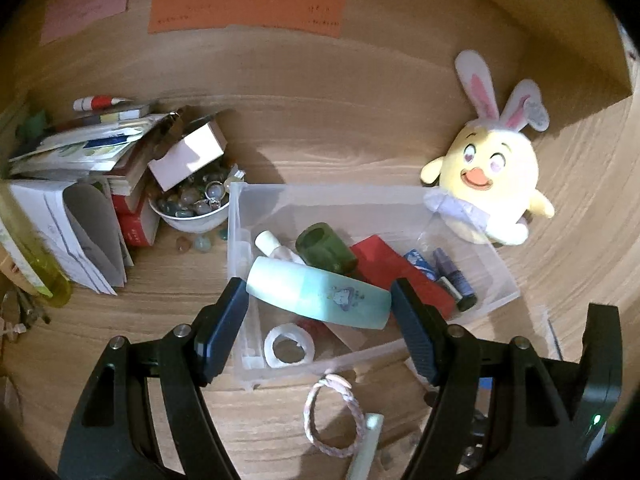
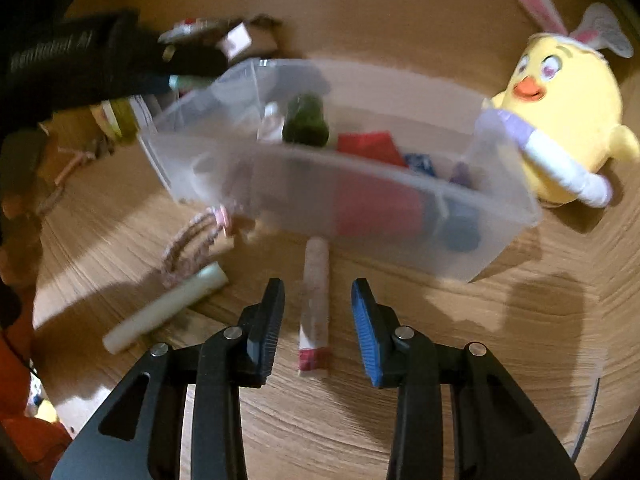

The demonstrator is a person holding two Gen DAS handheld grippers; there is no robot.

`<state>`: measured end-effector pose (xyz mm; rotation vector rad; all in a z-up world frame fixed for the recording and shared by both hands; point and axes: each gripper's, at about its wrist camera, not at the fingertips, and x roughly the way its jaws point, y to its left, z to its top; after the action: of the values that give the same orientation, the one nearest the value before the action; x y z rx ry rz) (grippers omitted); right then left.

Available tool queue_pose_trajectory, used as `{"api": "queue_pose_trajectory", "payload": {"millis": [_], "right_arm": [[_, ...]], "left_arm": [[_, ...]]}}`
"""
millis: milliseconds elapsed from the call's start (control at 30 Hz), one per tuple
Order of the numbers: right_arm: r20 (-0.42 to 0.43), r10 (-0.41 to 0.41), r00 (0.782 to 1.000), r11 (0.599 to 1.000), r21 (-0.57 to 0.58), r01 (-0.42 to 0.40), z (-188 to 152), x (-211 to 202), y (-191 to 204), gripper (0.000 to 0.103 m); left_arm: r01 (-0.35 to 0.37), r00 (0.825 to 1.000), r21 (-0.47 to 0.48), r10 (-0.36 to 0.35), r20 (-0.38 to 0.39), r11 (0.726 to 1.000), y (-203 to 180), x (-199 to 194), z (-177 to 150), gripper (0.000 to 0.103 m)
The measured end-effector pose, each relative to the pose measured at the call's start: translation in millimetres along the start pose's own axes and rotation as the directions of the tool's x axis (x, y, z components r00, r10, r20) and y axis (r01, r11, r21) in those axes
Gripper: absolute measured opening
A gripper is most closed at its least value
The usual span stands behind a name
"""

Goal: Organize objects
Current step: 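Lift the mint-green tube with the left tool while the right tool carries the lipstick toward the box, then release the mint-green tube from the left tool while the right tool holds the lipstick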

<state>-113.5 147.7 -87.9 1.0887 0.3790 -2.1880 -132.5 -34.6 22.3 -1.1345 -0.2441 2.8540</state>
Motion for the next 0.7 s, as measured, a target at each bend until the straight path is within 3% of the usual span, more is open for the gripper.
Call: {"api": "queue_pose_trajectory", "payload": {"millis": [200,333,700], "right_arm": [[-0.022,-0.024,0.999,0.999,-0.044,0.023,-3.4,10.8,8.2,0.014],[-0.015,-0.028,0.999,0.998,-0.058,0.027,-6.5,10.1,11.6,0.014],[0.121,0.014,0.993,1.0,-0.017,-0.012,-8.6,-46.9,5.2,0.014]], "left_arm": [[-0.015,1.0,0.02,0.016,-0.026,1.0,-3.6,15.1,4.8,0.073],[-0.009,0.999,0.025,0.011,-0.051,1.0,-5.9,25.5,6.3,0.073],[0.039,0.991,0.018,-0.036,-0.125,0.999,-7.4,47.4,7.7,0.073]]}}
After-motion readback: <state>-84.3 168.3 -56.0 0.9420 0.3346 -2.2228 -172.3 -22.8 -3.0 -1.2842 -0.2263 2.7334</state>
